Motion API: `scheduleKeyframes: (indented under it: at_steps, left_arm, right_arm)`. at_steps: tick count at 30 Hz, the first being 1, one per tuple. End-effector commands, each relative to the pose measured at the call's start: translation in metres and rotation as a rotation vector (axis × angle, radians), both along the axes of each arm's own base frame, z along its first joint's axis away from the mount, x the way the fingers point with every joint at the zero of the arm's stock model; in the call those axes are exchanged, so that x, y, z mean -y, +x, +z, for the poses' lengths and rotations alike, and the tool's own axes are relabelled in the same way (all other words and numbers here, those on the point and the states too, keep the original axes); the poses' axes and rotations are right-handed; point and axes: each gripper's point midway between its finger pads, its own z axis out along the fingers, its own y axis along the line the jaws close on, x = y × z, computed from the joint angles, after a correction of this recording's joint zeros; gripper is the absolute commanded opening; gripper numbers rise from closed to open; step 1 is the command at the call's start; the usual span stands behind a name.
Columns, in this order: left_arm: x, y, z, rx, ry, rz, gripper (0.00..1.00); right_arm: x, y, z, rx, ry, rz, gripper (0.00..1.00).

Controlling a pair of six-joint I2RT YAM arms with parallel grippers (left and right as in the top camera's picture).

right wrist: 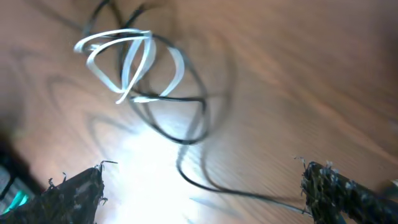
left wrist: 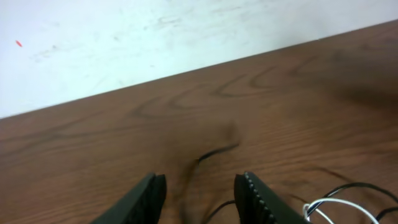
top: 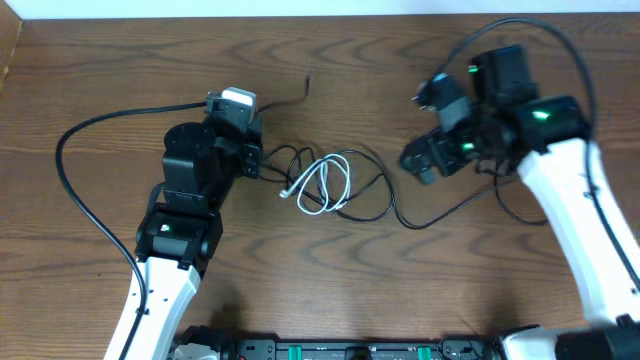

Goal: Untangle cables
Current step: 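Move the right gripper back and grasp the white cable loop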

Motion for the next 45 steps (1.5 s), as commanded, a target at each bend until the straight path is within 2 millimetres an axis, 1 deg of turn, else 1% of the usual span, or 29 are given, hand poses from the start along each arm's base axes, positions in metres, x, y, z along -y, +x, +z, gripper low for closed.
scheduleKeyframes:
  at_steps: [1,2,3,7,9,15,19,25,28,31,32,35,36,37,41,43,44,45]
  left_arm:
    - [0.002,0.003,0.002,0.002,-0.005,-0.011,0.32]
    - [0.002,0.003,0.002,0.001,-0.005,-0.011,0.29]
    - [0.002,0.003,0.001,0.0,-0.005,-0.011,0.29]
    - [0.002,0.003,0.001,0.0,-0.005,-0.011,0.3]
    - [0.002,0.003,0.001,0.0,-0.005,-0.012,0.33]
    - [0.002,0.002,0.0,-0.005,-0.004,-0.011,0.33]
    - [0.001,0.001,-0.003,-0.018,-0.002,-0.011,0.33]
    - [0.001,0.0,-0.005,-0.026,0.0,-0.012,0.33]
    - [0.001,0.0,-0.005,-0.026,0.0,-0.011,0.33]
    - [0.001,0.0,-0.005,-0.029,0.0,-0.011,0.33]
    - [0.001,0.0,-0.005,-0.029,0.0,-0.011,0.33]
    - [0.001,0.0,-0.005,-0.029,0.0,-0.011,0.33]
    - [0.001,0.0,-0.005,-0.029,0.0,-0.011,0.33]
    - [0.001,0.0,-0.005,-0.029,0.0,-0.011,0.33]
    - [0.001,0.0,-0.005,-0.029,0.0,-0.011,0.33]
    - [0.001,0.0,-0.005,-0.029,0.0,-0.011,0.33]
    - [0.001,0.0,-0.005,-0.029,0.0,-0.011,0.33]
    - [0.001,0.0,-0.005,-0.029,0.0,-0.011,0.33]
  right_arm:
    - [-0.027,-0.011,-0.03,-0.078,-0.014,0.115,0.99]
    - [-0.031,-0.01,-0.038,-0.087,-0.037,0.127,0.99]
    - [-0.035,-0.01,-0.046,-0.094,-0.062,0.138,0.99]
    - [-0.047,-0.009,-0.074,-0.112,-0.146,0.178,0.99]
    - [-0.056,-0.008,-0.086,-0.121,-0.155,0.195,0.99]
    - [-0.08,-0.009,-0.117,-0.155,-0.167,0.225,0.96]
    - [-0.094,-0.009,-0.125,-0.148,-0.161,0.234,0.96]
    - [-0.118,-0.012,-0.124,-0.096,-0.139,0.284,0.96]
    - [-0.126,-0.012,-0.123,-0.078,-0.132,0.292,0.96]
    - [-0.129,-0.013,-0.124,-0.076,-0.13,0.294,0.95]
    - [-0.13,-0.013,-0.125,-0.075,-0.13,0.295,0.93]
    - [-0.132,-0.012,-0.129,-0.082,-0.128,0.28,0.77]
    - [-0.133,-0.012,-0.131,-0.087,-0.126,0.271,0.67]
    - [-0.133,-0.011,-0.134,-0.094,-0.128,0.263,0.56]
    - [-0.133,-0.012,-0.143,-0.119,-0.135,0.244,0.27]
    - [-0.131,-0.011,-0.147,-0.128,-0.143,0.233,0.04]
    - [-0.13,-0.011,-0.147,-0.131,-0.148,0.218,0.01]
    - [-0.13,-0.011,-0.148,-0.133,-0.15,0.21,0.01]
